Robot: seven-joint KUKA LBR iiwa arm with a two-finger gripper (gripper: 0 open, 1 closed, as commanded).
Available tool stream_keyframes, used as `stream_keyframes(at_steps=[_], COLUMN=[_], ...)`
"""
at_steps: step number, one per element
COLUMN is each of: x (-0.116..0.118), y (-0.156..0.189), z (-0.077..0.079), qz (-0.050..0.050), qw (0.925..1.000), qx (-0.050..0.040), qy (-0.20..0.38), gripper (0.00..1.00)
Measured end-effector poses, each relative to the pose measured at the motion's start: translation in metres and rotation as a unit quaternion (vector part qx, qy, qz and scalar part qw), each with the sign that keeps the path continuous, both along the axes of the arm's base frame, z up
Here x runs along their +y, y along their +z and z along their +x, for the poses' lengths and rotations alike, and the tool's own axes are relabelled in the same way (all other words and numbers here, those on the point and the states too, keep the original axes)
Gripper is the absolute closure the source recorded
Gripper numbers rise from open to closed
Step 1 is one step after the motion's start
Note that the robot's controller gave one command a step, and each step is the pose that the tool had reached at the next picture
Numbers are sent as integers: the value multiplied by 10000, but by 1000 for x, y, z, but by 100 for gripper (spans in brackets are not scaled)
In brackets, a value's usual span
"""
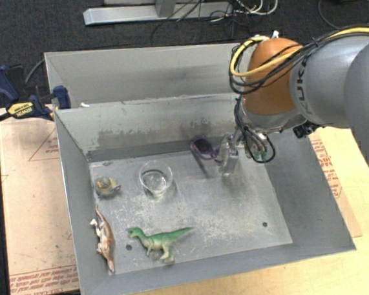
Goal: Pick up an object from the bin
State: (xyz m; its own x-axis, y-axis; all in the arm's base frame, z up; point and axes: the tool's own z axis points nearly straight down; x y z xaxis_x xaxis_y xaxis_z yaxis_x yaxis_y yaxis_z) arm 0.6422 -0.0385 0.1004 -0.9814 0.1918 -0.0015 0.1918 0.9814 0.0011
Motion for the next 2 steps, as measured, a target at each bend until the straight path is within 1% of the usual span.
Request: stream_keyframes(at_steps=[2], x=[0], y=[39], z=[3], qz=[-3], qw=[10000], qx=[-52], qy=[2], gripper=[100])
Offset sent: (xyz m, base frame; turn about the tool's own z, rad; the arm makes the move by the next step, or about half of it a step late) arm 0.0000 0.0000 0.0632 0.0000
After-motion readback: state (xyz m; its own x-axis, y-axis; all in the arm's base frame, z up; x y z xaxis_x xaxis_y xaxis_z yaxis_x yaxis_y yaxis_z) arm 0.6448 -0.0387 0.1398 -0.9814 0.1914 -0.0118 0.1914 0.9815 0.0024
